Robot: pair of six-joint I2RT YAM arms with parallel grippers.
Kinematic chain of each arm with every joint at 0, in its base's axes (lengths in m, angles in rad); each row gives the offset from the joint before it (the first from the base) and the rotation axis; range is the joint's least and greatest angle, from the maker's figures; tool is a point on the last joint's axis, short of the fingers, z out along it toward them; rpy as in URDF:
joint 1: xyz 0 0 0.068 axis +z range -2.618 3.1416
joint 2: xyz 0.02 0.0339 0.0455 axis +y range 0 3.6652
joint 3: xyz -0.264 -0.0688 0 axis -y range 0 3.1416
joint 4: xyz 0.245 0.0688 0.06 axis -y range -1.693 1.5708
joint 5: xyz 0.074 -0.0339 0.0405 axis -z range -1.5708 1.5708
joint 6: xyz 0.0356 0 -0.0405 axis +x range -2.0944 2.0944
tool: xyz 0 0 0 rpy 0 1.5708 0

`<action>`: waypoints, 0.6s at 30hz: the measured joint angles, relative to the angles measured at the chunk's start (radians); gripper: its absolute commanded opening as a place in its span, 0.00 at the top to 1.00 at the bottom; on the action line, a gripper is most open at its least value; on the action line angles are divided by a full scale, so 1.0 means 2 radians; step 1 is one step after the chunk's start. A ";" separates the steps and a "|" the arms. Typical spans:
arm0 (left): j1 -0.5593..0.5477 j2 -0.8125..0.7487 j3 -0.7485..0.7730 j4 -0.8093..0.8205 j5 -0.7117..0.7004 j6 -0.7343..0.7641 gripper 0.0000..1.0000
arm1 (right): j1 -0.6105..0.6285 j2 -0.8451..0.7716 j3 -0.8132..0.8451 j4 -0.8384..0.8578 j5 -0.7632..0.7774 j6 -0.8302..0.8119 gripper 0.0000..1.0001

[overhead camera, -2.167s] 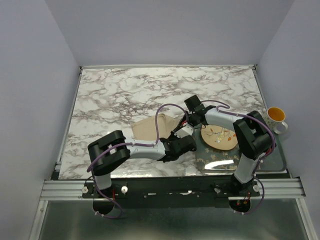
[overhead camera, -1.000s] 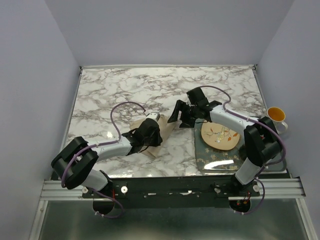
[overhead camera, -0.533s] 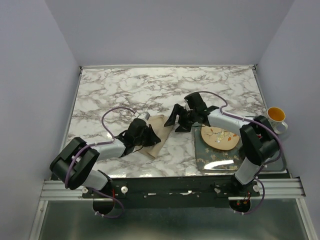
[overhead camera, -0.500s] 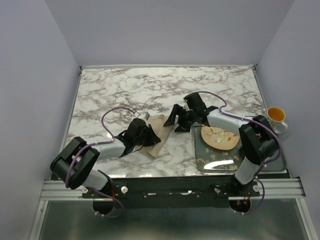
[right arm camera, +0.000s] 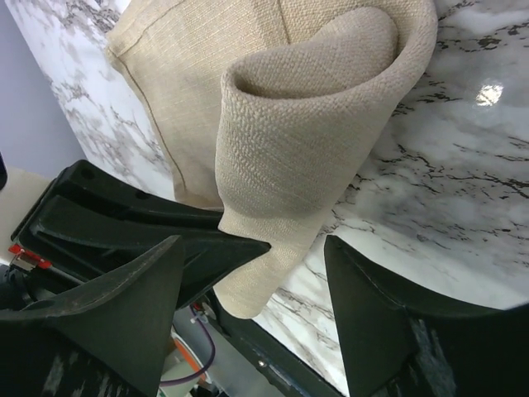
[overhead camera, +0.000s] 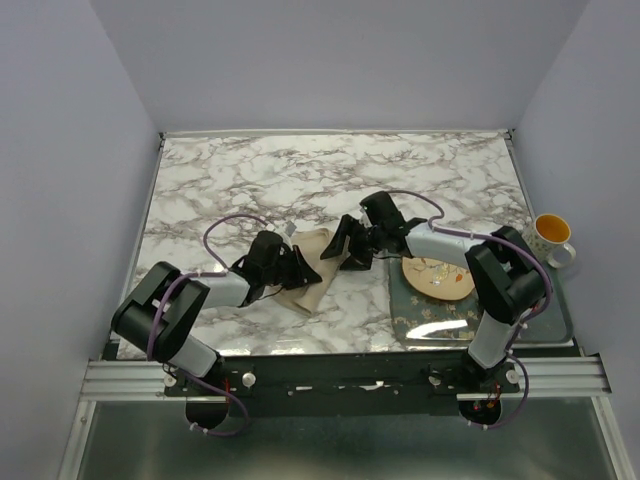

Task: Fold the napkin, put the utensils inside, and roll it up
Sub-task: Roll the napkin with the utensil

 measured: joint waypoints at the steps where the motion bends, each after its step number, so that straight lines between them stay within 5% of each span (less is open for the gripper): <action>1: 0.001 0.002 0.001 0.000 0.003 0.000 1.00 | 0.000 0.001 0.000 0.001 0.000 0.000 0.25; 18: 0.029 0.049 0.004 0.053 0.066 -0.014 1.00 | 0.001 0.032 0.005 0.003 0.014 0.003 0.26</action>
